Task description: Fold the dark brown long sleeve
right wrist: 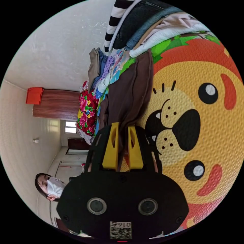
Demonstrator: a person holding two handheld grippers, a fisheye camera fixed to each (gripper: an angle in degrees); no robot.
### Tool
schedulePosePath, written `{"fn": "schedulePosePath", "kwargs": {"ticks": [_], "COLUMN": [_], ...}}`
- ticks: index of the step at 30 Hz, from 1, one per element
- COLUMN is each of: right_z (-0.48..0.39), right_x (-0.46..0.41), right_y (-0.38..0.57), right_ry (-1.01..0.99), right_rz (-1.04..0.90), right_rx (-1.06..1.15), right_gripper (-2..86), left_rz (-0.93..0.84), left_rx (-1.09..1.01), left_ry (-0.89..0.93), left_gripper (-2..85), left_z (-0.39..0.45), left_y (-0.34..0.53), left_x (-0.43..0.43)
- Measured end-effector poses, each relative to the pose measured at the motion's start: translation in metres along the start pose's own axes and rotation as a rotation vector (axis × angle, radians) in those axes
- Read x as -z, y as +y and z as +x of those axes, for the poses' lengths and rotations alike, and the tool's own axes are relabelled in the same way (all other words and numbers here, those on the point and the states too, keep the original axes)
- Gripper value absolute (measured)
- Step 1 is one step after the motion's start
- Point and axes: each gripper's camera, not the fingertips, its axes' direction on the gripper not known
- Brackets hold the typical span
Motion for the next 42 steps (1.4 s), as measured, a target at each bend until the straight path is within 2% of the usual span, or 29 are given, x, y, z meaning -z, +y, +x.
{"fn": "schedulePosePath", "kwargs": {"ticks": [7, 15, 17, 20, 27, 31, 35, 42], "right_z": [0.008, -0.030, -0.042, -0.057, -0.131, -0.207, -0.284, -0.365], "right_x": [0.069, 0.081, 0.089, 0.099, 0.143, 0.197, 0.240, 0.266], "right_y": [-0.003, -0.066, -0.082, -0.099, -0.120, -0.131, -0.141, -0.155], "right_ry": [-0.066, -0.072, -0.077, -0.086, 0.006, 0.150, 0.432, 0.786], "right_rz": [0.142, 0.187, 0.281, 0.358, 0.395, 0.365, 0.251, 0.104], "right_rx": [-0.060, -0.060, -0.082, -0.098, -0.059, 0.018, 0.071, 0.038], "right_gripper": [7.5, 8.5, 8.4, 6.5, 1.4, 0.5, 0.3, 0.3], "left_rz": [0.041, 0.031, 0.030, 0.022, -0.016, -0.020, -0.010, -0.014], "left_rx": [0.006, -0.030, -0.042, -0.064, -0.099, -0.171, -0.234, -0.193], "left_ry": [0.033, 0.088, 0.112, 0.141, 0.182, 0.238, 0.289, 0.357], "left_gripper": [-0.6, -0.7, -0.7, -0.7, -0.7, -0.7, -0.7, -0.7], "left_z": [0.000, 0.003, 0.005, 0.011, 0.027, 0.042, 0.061, 0.052], "left_y": [0.000, 0.004, 0.006, 0.009, 0.007, -0.002, -0.010, -0.006], "left_x": [0.027, 0.057, 0.064, 0.072, 0.088, 0.092, 0.098, 0.124]}}
